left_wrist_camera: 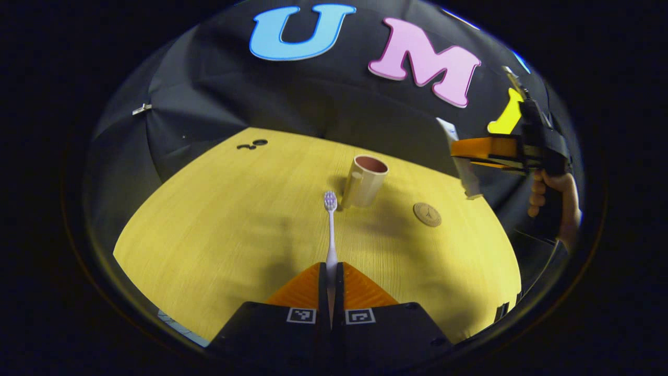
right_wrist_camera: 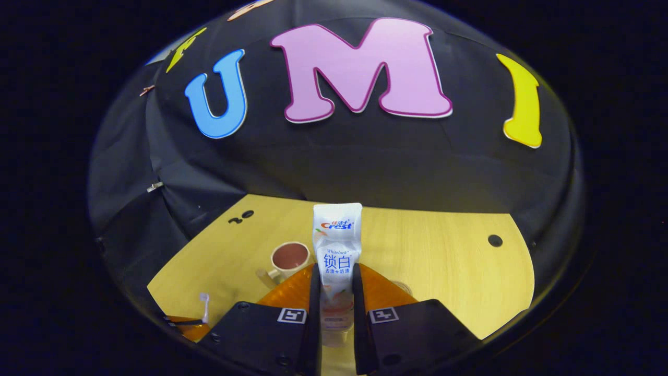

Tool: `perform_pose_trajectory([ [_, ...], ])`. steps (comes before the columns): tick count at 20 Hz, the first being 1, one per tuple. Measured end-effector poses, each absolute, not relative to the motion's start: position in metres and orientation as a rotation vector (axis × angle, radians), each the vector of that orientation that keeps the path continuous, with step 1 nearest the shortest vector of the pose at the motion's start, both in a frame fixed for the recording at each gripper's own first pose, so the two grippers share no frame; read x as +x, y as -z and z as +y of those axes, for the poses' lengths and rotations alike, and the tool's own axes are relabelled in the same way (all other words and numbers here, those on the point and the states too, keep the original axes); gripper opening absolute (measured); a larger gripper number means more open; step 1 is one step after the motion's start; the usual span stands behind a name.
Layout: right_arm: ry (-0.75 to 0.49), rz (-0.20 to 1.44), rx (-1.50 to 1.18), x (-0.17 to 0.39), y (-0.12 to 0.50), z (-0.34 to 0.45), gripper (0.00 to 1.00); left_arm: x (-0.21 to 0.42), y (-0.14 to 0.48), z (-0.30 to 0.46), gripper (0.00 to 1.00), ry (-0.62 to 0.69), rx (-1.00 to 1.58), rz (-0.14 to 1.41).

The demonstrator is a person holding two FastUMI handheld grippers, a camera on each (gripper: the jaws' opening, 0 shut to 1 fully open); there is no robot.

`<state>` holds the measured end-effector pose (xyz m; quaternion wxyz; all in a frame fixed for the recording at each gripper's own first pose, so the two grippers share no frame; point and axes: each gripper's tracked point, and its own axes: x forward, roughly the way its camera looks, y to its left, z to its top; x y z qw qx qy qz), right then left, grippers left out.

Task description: Put the toothbrush and toothpaste on the desktop into the cup, then pick up the cup and place it on the coaster on the desktop.

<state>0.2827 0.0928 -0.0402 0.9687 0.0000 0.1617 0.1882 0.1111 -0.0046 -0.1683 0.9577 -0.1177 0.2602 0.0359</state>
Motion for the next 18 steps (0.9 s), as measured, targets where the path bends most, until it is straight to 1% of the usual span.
perform_pose_trajectory([
  [1,-0.394,0.305,0.009,0.289,0.035,0.103,0.28,0.102,0.165,0.001,0.06,-0.085,-0.233,0.524],
  [2,-0.406,0.285,0.016,0.295,0.032,0.112,0.28,0.099,0.161,0.006,0.01,-0.092,-0.228,0.52],
  [3,-0.418,0.267,0.019,0.302,0.029,0.122,0.28,0.096,0.158,0.01,0.06,-0.094,-0.229,0.514],
  [6,-0.441,0.215,0.028,0.321,0.026,0.145,0.28,0.088,0.151,0.015,0.06,-0.106,-0.244,0.502],
  [9,-0.462,0.129,0.081,0.358,0.026,0.179,0.28,0.082,0.139,0.017,0.06,-0.114,-0.297,0.474],
  [12,-0.456,0.121,0.109,0.374,0.038,0.188,0.28,0.094,0.132,0.02,0.06,-0.102,-0.312,0.45],
  [18,-0.49,0.078,0.105,0.389,0.05,0.204,0.28,0.103,0.132,0.026,0.06,-0.118,-0.37,0.426],
])
